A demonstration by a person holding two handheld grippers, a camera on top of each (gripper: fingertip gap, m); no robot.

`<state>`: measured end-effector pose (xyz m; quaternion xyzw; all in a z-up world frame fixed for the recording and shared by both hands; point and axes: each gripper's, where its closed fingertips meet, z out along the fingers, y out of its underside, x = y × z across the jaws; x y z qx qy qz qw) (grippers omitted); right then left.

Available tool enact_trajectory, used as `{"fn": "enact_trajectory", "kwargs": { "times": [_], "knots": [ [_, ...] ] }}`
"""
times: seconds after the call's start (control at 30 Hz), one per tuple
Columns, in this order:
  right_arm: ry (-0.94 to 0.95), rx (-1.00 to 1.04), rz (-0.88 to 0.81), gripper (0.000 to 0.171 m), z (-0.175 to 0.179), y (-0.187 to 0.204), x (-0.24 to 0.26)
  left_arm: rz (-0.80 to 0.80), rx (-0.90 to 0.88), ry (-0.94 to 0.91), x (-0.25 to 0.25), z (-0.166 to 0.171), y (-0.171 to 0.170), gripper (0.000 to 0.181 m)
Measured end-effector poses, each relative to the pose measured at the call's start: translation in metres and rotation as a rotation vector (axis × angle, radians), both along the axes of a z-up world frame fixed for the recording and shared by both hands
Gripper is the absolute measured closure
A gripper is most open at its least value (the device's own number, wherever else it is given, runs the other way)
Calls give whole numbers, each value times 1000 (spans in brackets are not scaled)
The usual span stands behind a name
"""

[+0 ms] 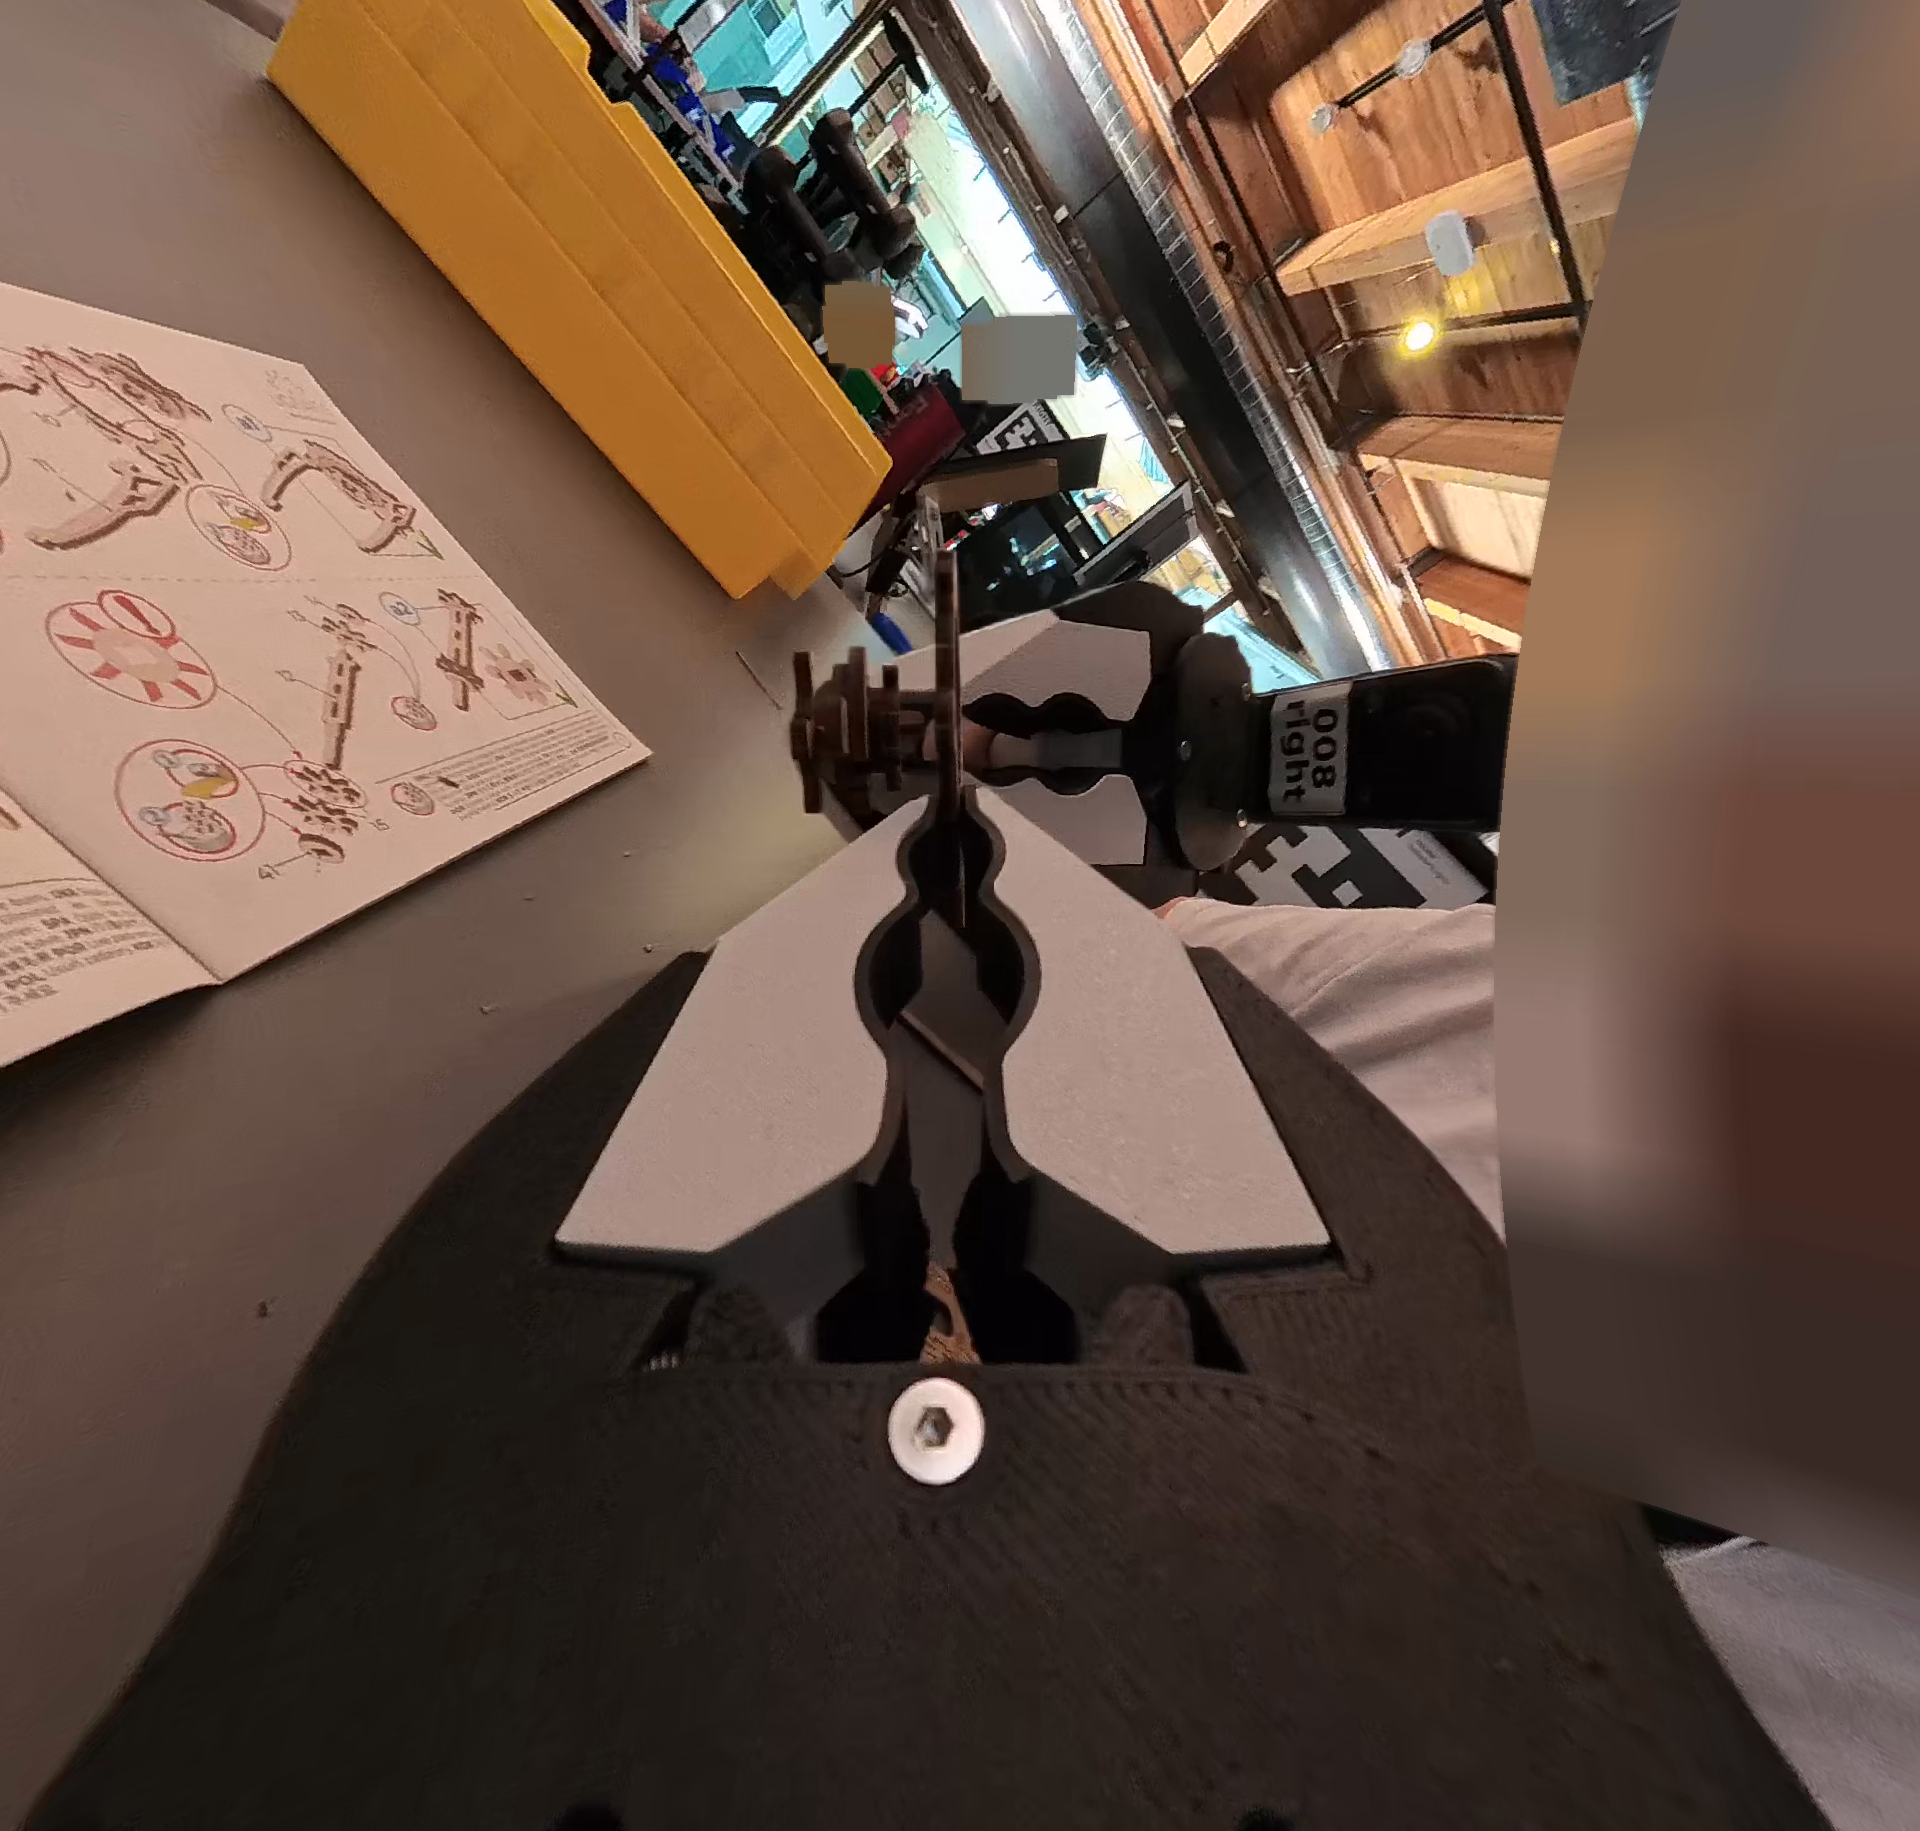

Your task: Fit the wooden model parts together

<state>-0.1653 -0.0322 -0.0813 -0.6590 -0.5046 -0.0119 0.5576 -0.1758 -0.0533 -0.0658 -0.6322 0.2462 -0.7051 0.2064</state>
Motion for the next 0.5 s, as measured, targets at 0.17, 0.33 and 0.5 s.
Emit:
{"fn": "enact_trajectory", "kwargs": {
  "times": [0.17, 0.33, 0.5],
  "knots": [
    [16, -20, 27, 163, -3, -1, -2, -24, -62, -50, -3, 5, 0, 181],
    [57, -55, 29, 164, -3, 2, 0, -21, -78, -29, -5, 1, 2, 181],
    [17, -222, 31, 164, -35, 5, 2, -35, -67, -4, -4, -2, -1, 181]
  ]
}}
